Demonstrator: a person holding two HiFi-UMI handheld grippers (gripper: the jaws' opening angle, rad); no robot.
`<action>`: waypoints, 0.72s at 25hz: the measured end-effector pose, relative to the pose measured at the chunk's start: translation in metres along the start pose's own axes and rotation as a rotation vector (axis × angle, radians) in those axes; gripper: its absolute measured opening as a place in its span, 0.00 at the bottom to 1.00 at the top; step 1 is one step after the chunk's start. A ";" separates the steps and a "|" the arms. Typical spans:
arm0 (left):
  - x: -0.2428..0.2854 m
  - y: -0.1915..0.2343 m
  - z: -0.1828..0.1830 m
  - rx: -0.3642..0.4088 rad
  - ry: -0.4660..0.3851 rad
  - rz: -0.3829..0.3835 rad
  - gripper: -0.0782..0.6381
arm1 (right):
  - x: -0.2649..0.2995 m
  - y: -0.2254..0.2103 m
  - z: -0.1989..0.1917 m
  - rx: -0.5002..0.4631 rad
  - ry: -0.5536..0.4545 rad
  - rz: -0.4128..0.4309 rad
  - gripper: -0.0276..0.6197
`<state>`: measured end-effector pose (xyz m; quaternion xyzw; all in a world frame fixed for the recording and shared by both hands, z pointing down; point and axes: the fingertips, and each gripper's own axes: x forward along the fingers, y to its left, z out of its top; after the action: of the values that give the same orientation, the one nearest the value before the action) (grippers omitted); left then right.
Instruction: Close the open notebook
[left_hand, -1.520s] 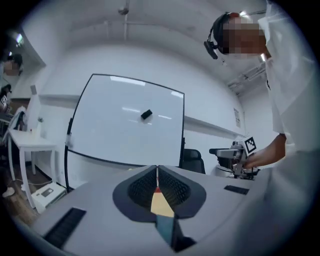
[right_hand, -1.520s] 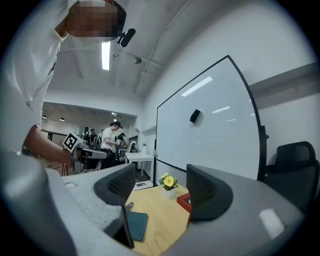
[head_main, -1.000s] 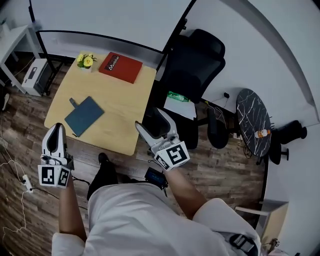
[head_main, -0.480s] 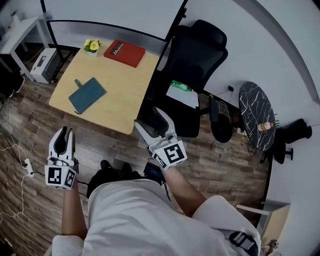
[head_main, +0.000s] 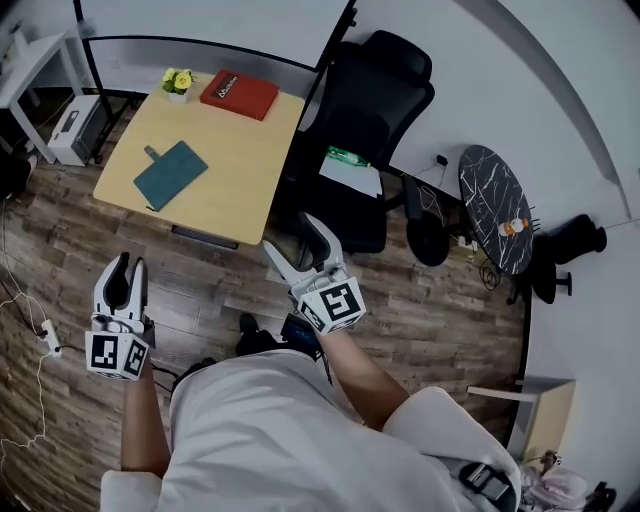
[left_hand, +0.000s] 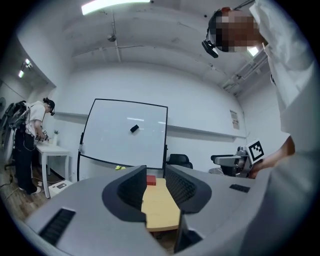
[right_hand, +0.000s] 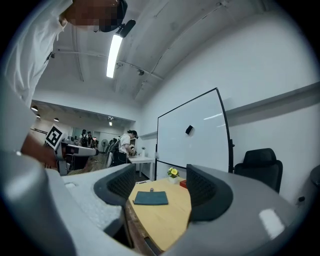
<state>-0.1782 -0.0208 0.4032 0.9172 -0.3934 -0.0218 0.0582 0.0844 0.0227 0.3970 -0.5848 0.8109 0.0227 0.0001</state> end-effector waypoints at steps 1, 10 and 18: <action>-0.006 0.001 -0.001 0.012 0.004 -0.007 0.27 | -0.003 0.008 -0.001 0.002 0.004 -0.010 0.54; -0.069 -0.011 -0.023 0.031 0.034 -0.097 0.33 | -0.048 0.093 -0.012 0.002 0.066 -0.035 0.54; -0.117 -0.041 -0.059 -0.035 0.076 -0.171 0.34 | -0.110 0.137 -0.029 0.027 0.121 -0.087 0.54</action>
<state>-0.2246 0.0973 0.4561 0.9465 -0.3109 0.0011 0.0868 -0.0098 0.1695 0.4341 -0.6197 0.7835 -0.0237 -0.0398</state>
